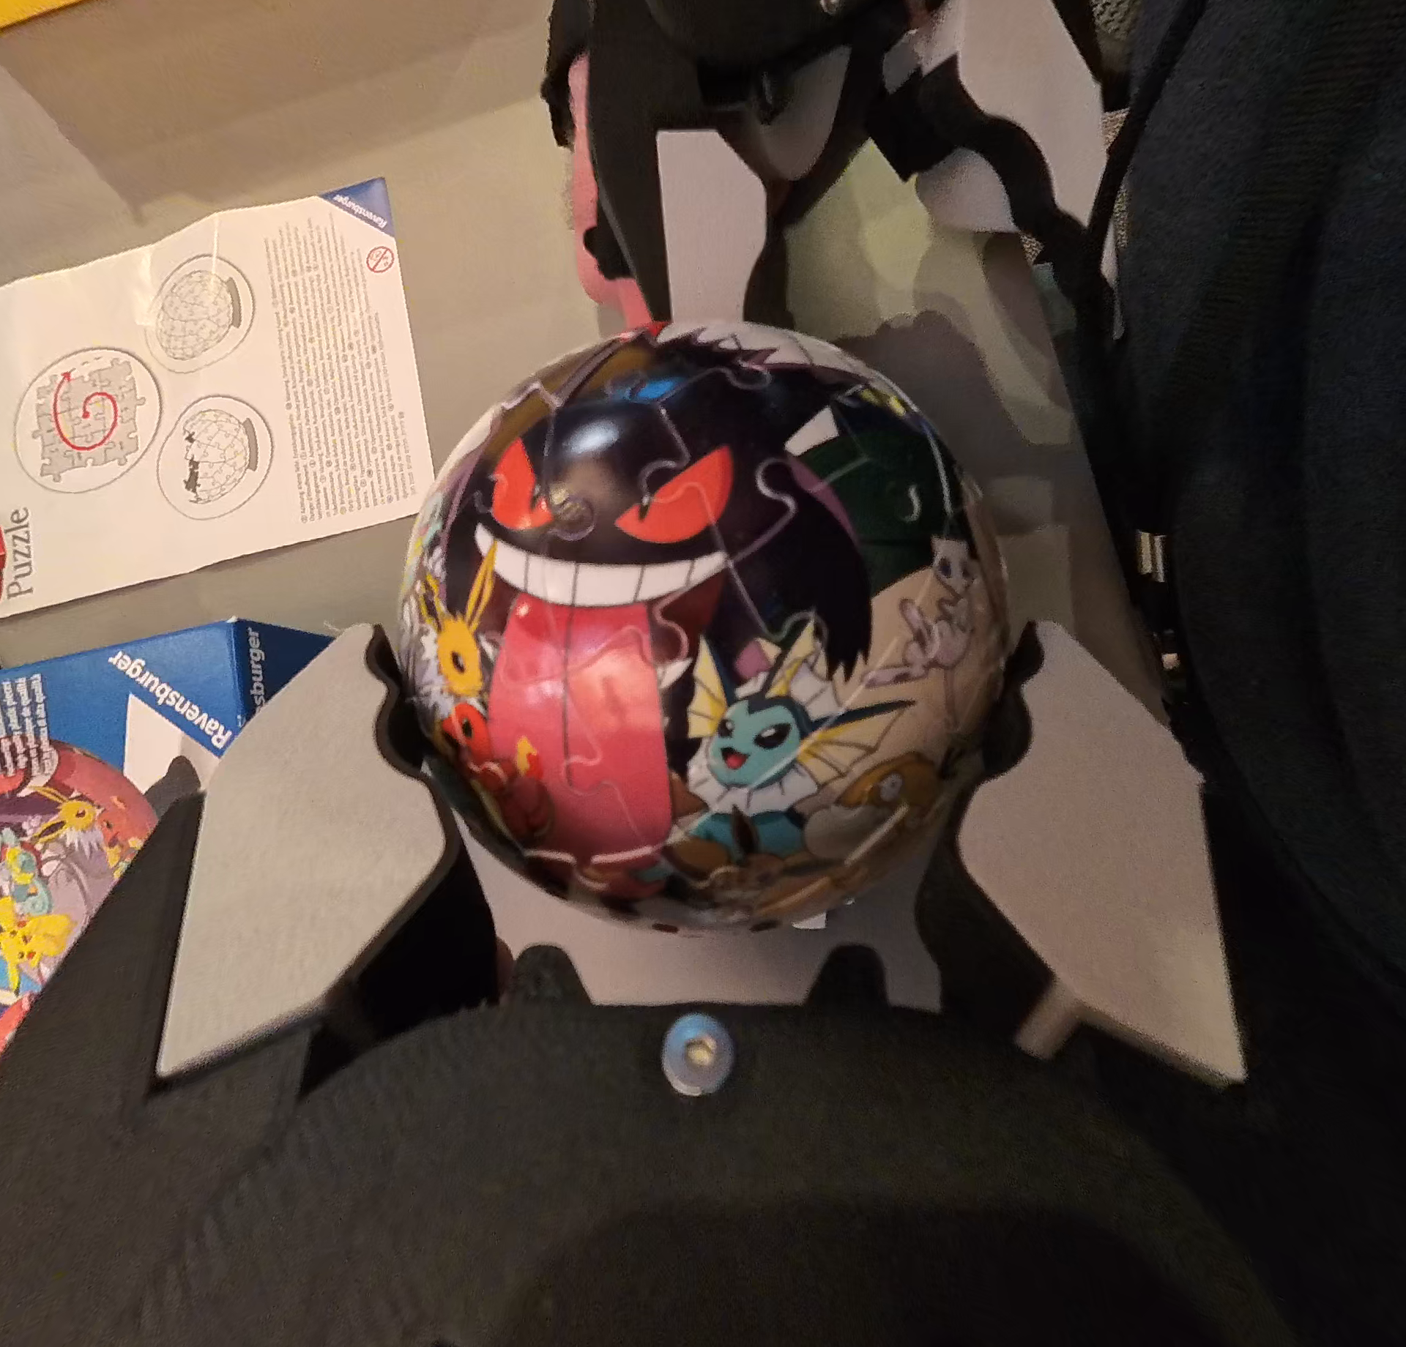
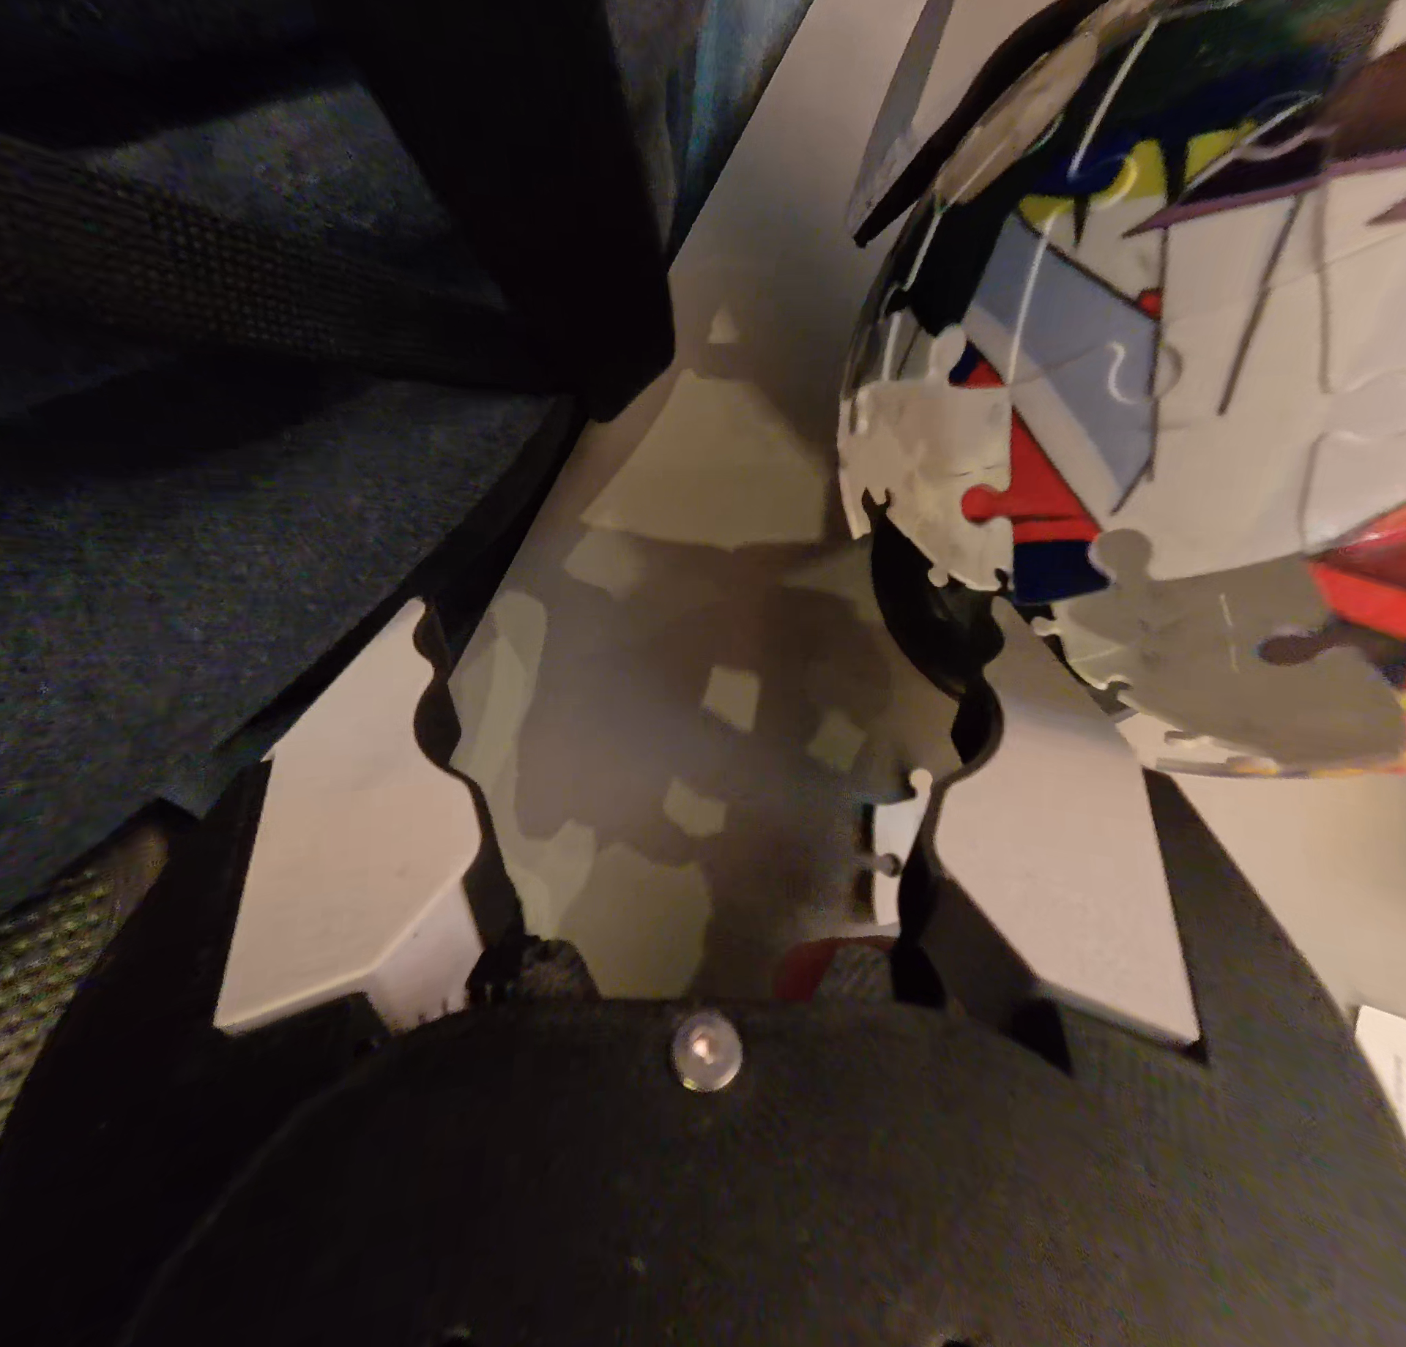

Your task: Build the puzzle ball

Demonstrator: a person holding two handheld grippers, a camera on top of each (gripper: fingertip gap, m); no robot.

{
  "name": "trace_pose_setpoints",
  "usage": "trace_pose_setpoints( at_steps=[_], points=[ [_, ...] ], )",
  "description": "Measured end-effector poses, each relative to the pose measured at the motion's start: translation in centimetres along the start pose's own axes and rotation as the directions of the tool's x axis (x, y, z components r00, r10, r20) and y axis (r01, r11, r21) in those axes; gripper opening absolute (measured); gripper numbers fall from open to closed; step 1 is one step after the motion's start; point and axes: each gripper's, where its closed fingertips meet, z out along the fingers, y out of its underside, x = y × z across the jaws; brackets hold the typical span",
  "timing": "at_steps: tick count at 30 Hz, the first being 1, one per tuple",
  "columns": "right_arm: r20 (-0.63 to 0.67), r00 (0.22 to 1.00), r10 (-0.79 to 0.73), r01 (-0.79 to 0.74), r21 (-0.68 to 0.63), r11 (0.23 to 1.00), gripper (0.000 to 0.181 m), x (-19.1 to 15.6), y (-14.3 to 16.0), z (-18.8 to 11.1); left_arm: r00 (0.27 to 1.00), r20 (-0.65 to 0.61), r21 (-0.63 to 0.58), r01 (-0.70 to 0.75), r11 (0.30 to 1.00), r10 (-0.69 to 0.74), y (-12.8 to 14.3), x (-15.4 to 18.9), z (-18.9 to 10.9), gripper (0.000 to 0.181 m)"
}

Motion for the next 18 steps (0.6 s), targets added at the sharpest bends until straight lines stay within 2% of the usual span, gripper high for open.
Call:
trace_pose_setpoints(
  at_steps=[11, 18],
  points=[
    [0.017, 0.999, -0.049, 0.051, -0.125, 0.991, 0.139, 0.2, 0.8, 1.9, 0.999, -0.034, 0.015, -0.018, 1.0, 0.018, -0.1, 0.1, 0.0, 0.143],
    [0.022, 0.998, -0.058, 0.06, -0.118, 0.991, 0.136, 0.2, 0.7, 2.0, 0.998, -0.047, 0.033, -0.027, 0.999, 0.029, -0.1, 0.1, 0.0, 0.143]
  ],
)
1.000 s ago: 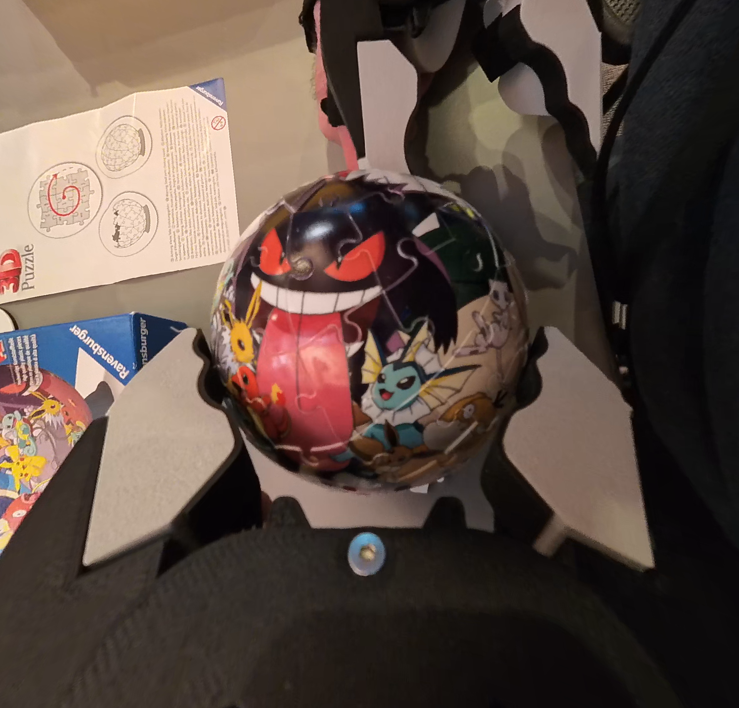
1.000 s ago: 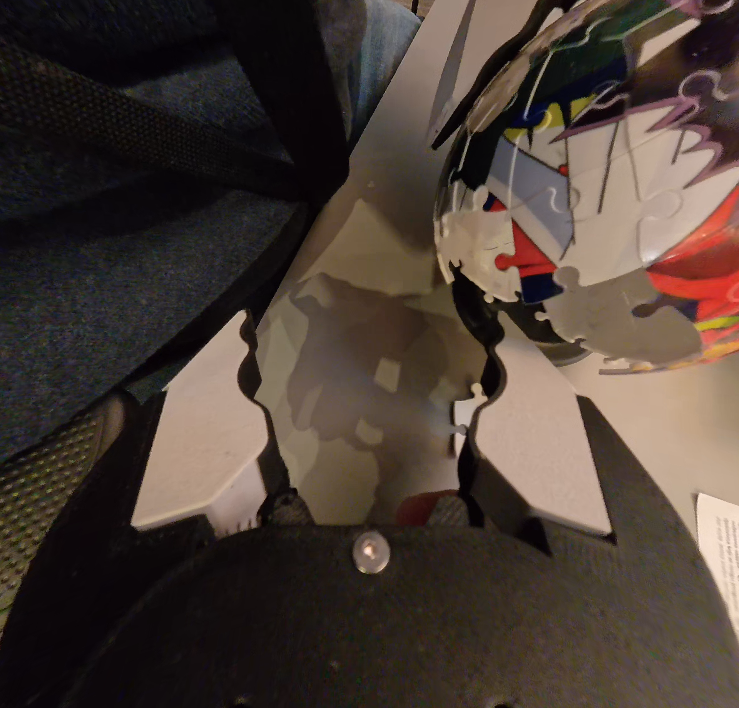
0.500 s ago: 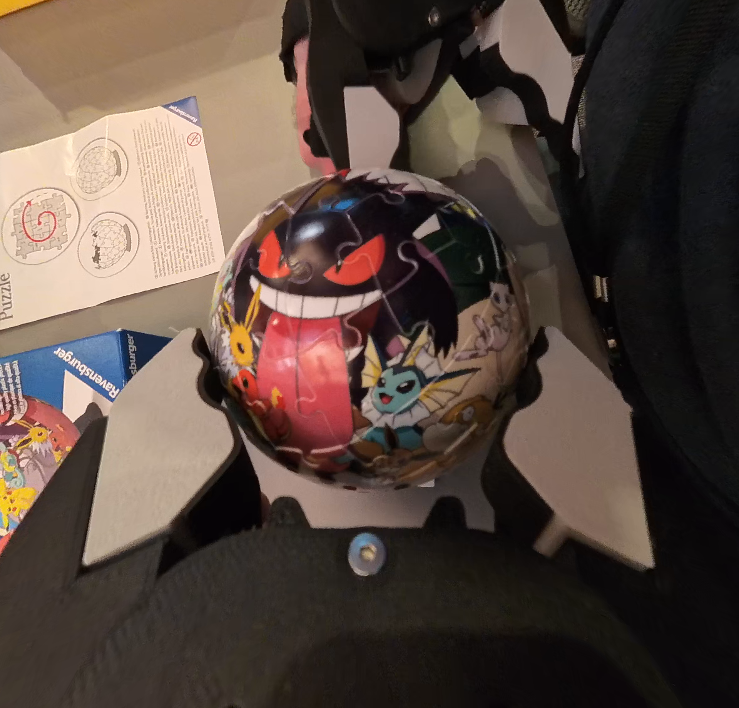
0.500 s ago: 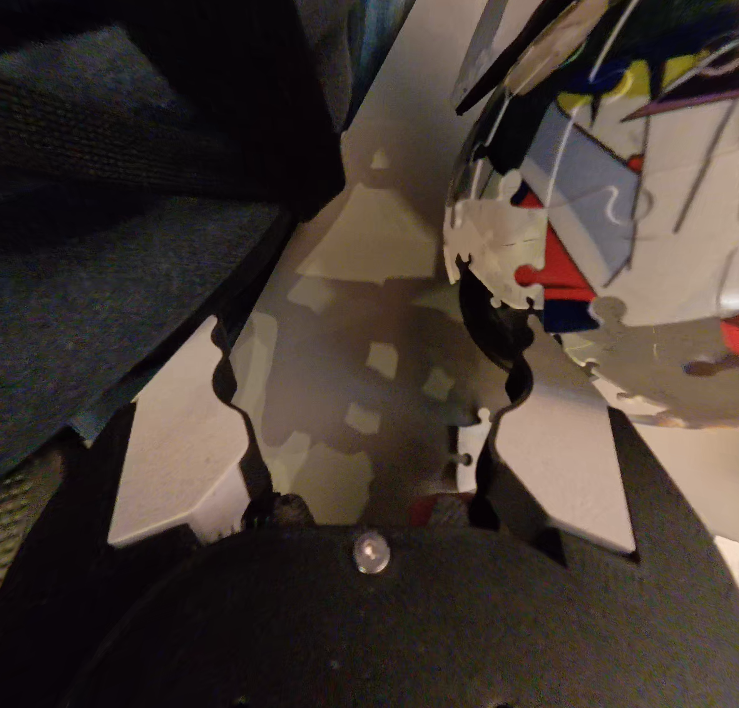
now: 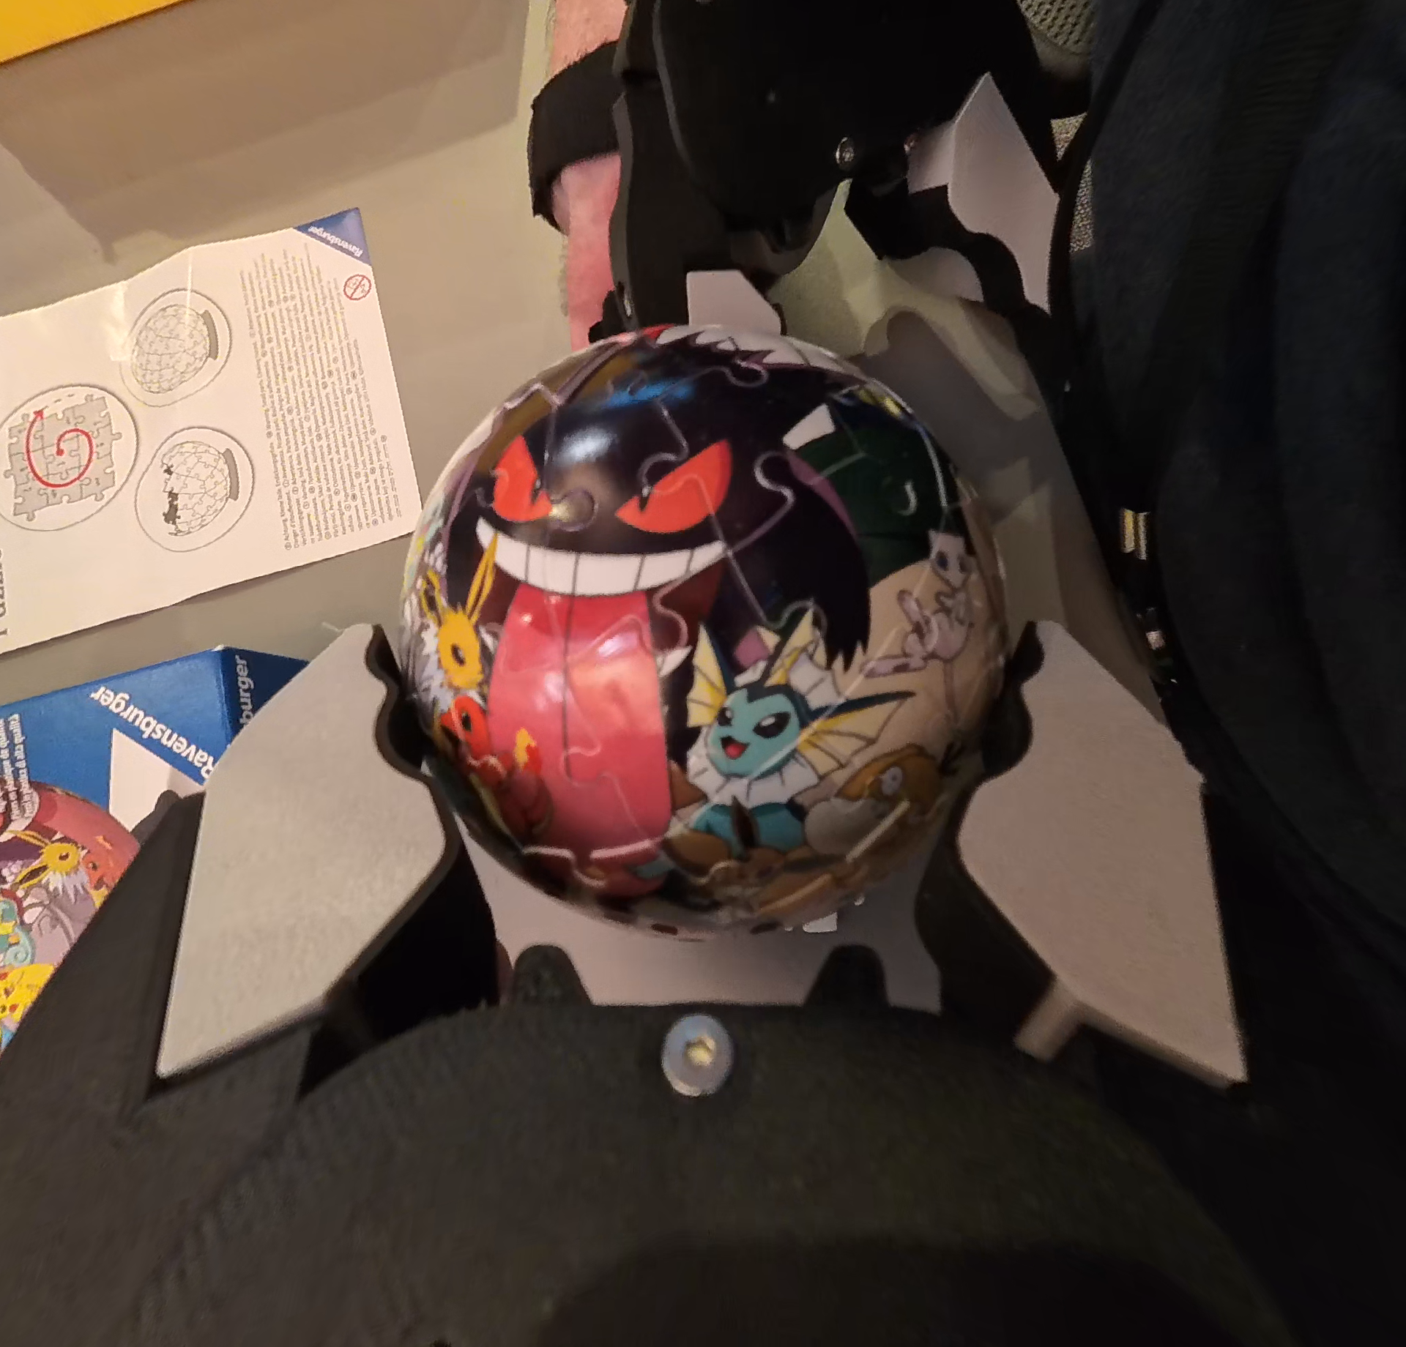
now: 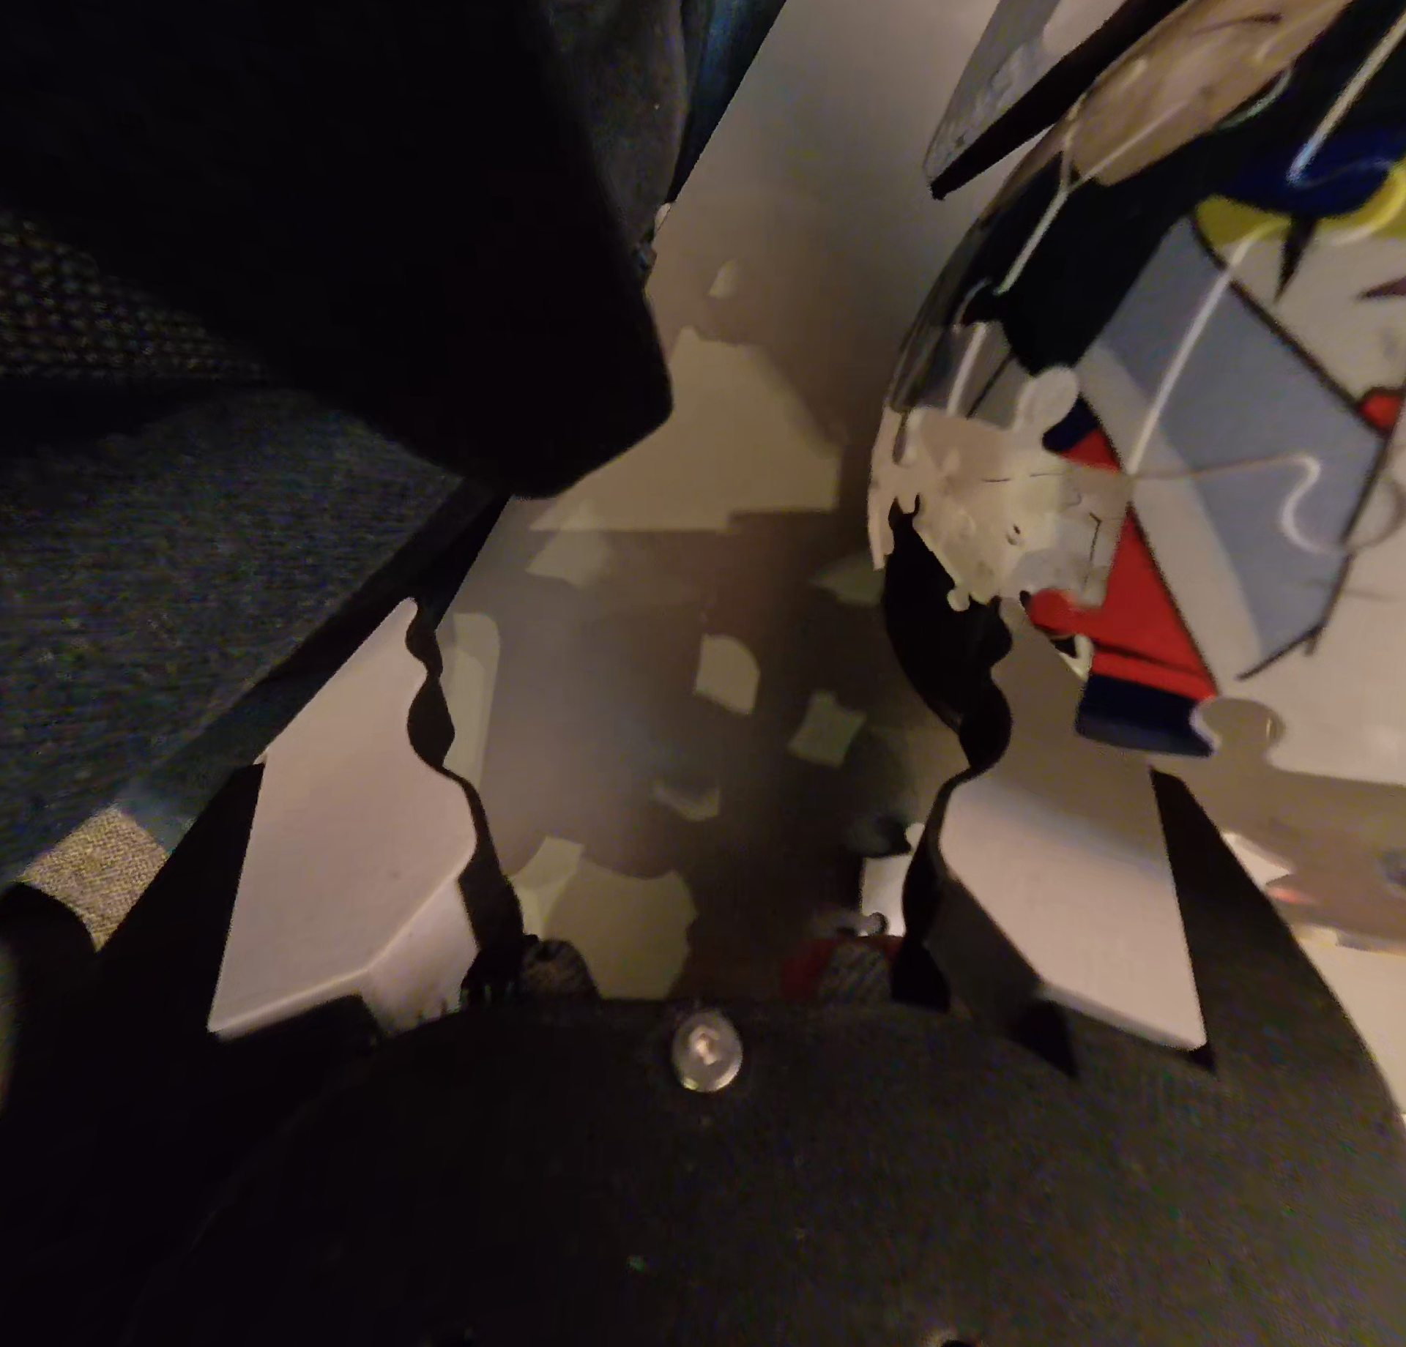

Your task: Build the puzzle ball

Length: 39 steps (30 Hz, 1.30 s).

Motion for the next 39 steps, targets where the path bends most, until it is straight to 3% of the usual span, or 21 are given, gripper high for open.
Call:
trace_pose_setpoints(
  at_steps=[17, 20, 39],
  points=[
    [0.031, 1.0, -0.005, 0.004, 0.026, 1.0, 0.126, -0.3, 0.1, -0.2, 0.999, -0.043, 0.011, -0.027, 1.0, 0.027, 0.4, 0.1, -0.3, 0.144],
    [-0.003, 1.0, 0.01, -0.01, 0.046, 0.999, 0.131, 0.4, 0.0, -0.3, 0.998, -0.046, 0.009, -0.036, 0.999, 0.036, 0.4, 0.2, -0.3, 0.144],
    [0.009, 1.0, 0.018, -0.018, 0.002, 1.0, 0.127, 0.4, 1.0, 0.3, 0.992, -0.103, -0.011, -0.069, 0.998, 0.068, 0.9, 0.1, -0.6, 0.143]
  ],
)
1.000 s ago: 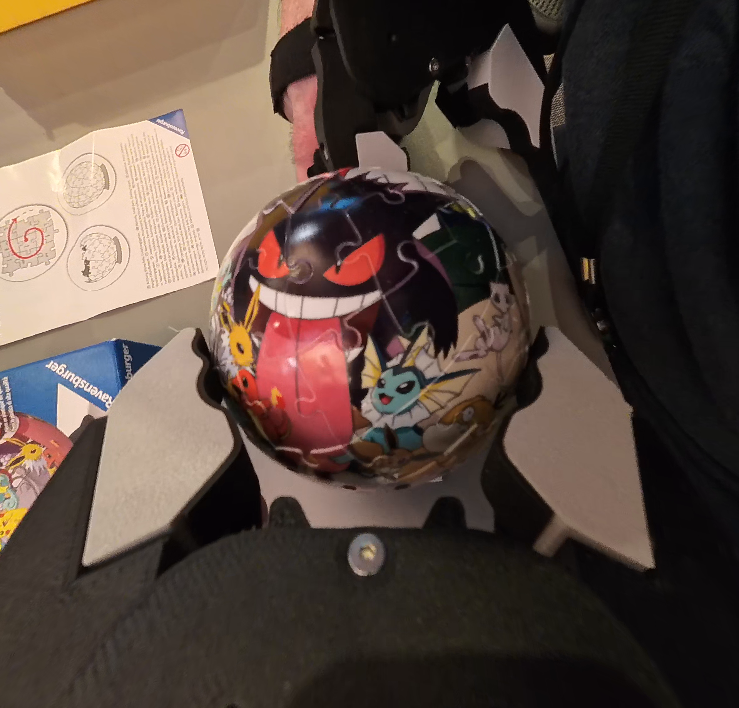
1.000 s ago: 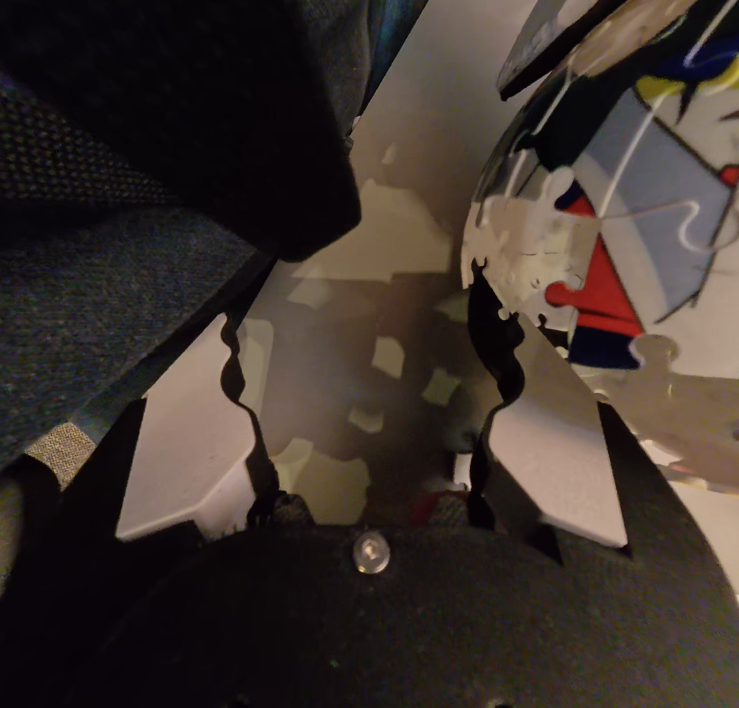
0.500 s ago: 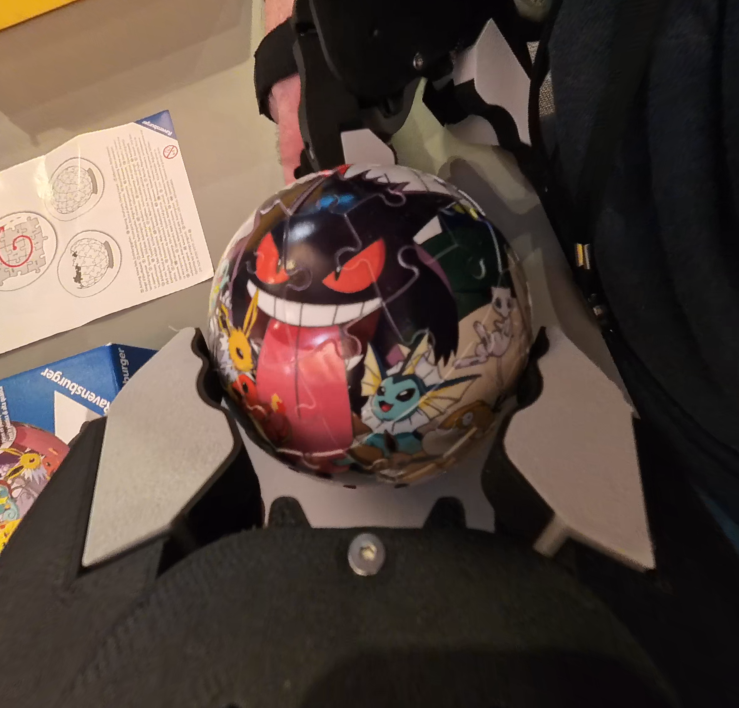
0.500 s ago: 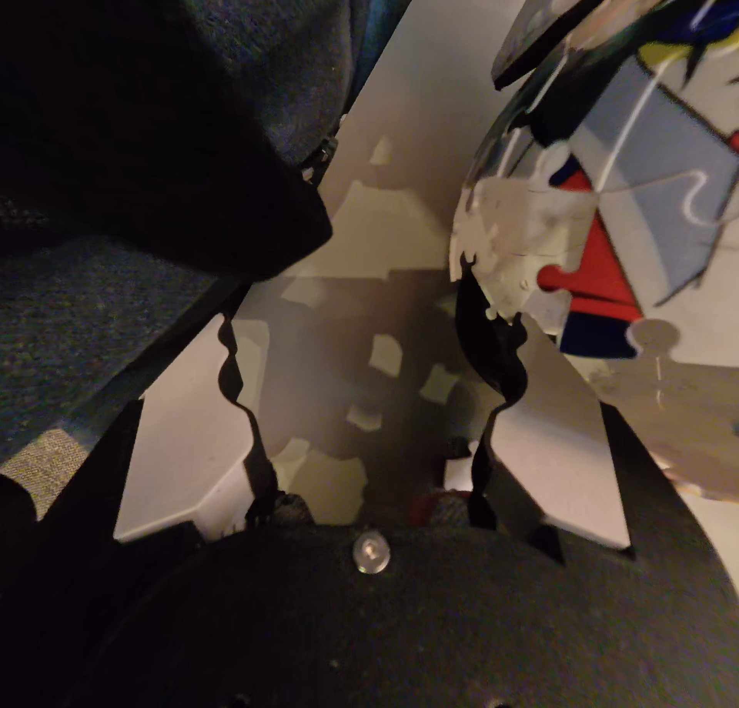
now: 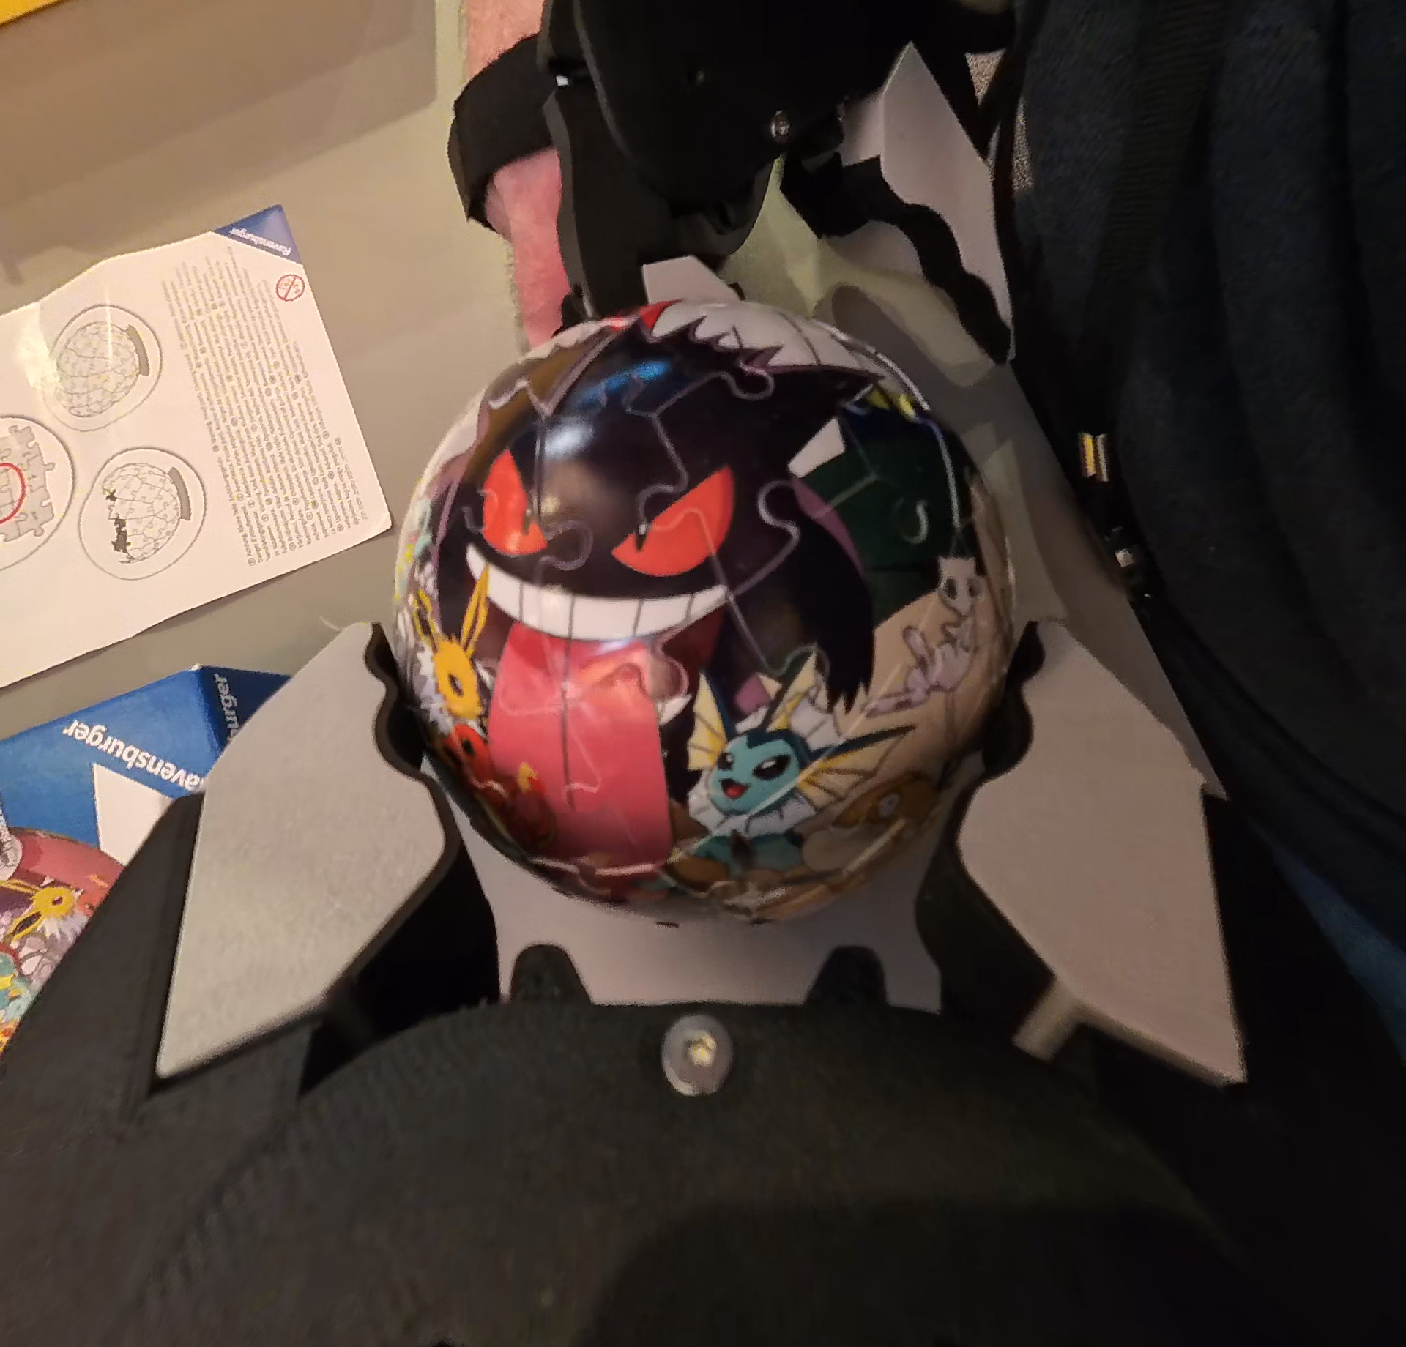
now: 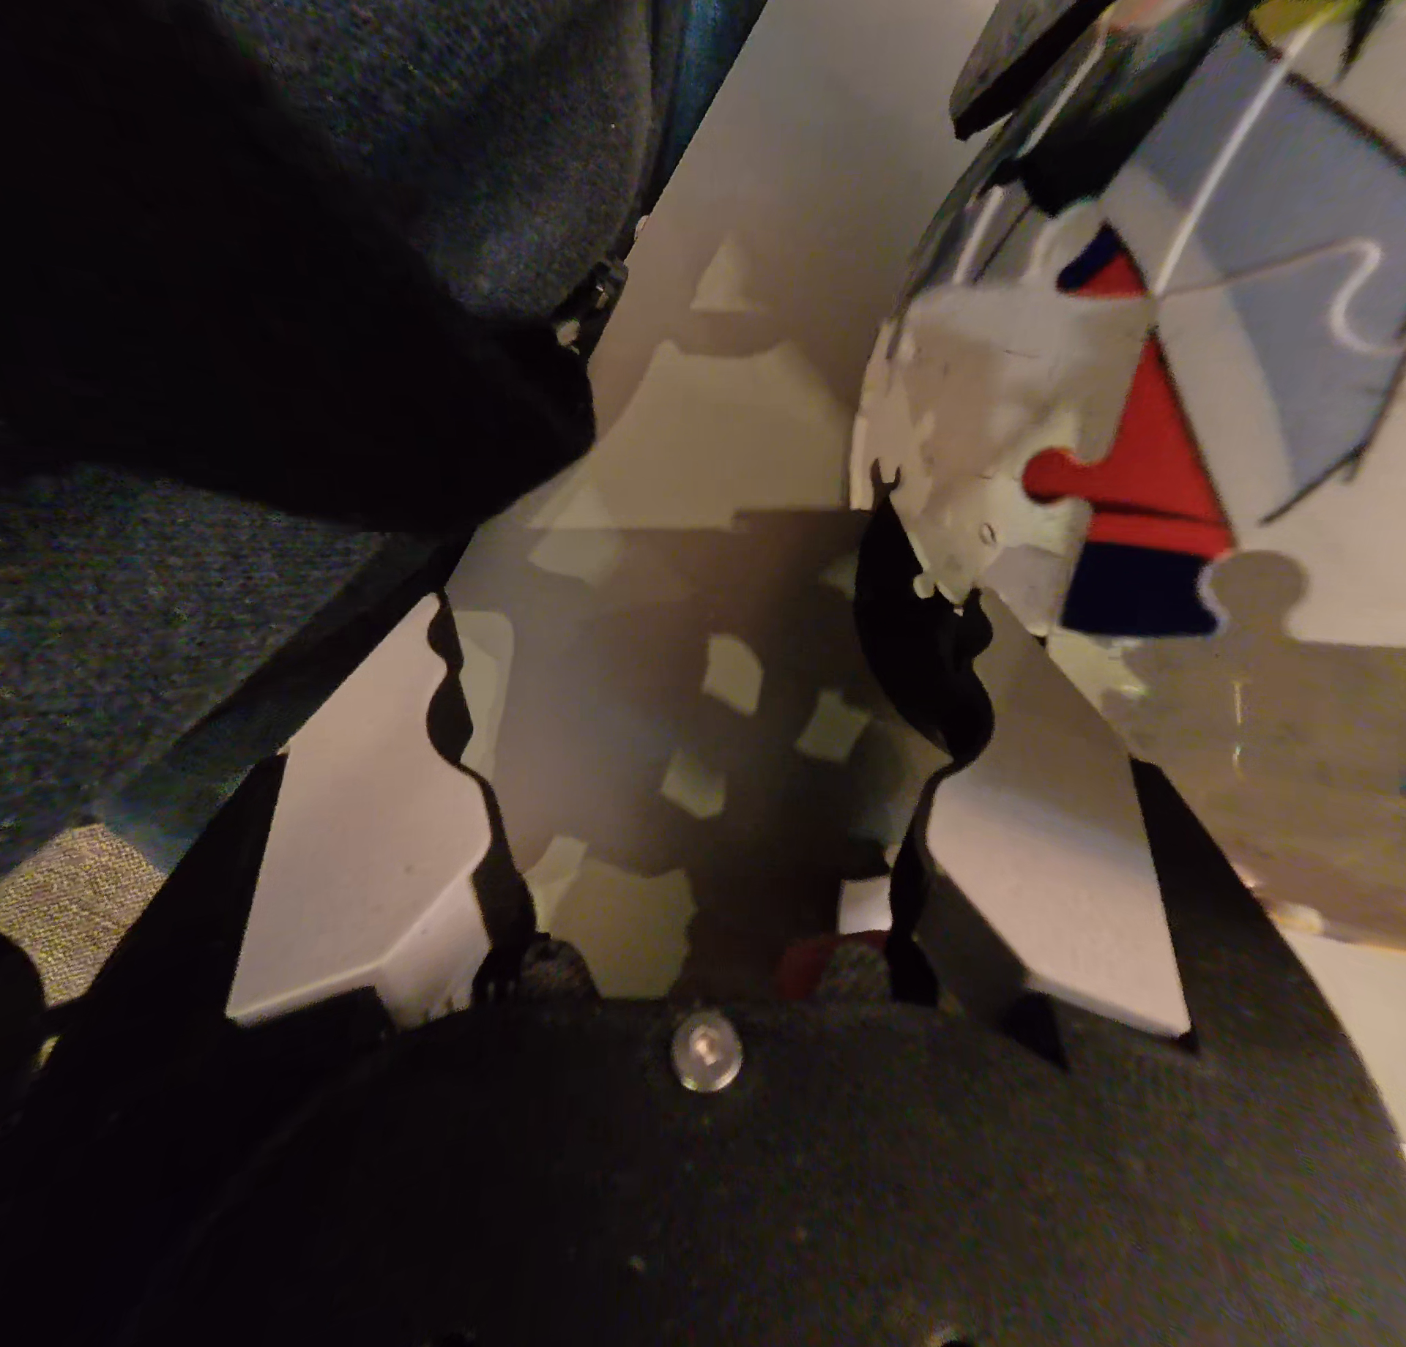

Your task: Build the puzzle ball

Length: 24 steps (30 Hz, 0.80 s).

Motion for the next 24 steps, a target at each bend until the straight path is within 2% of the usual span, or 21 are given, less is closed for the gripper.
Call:
trace_pose_setpoints(
  at_steps=[13, 24],
  points=[
    [-0.006, 1.0, -0.003, 0.003, -0.006, 1.0, 0.126, 0.09, 0.12, 0.04, 0.998, -0.051, -0.035, -0.028, 0.999, 0.026, 0.26, 0.11, 0.07, 0.144],
    [-0.009, 1.0, -0.009, 0.009, -0.005, 1.0, 0.124, 0.26, -0.14, 0.1, 0.999, -0.023, -0.078, -0.048, 0.996, 0.047, 0.44, 0.11, 0.37, 0.145]
  ],
)
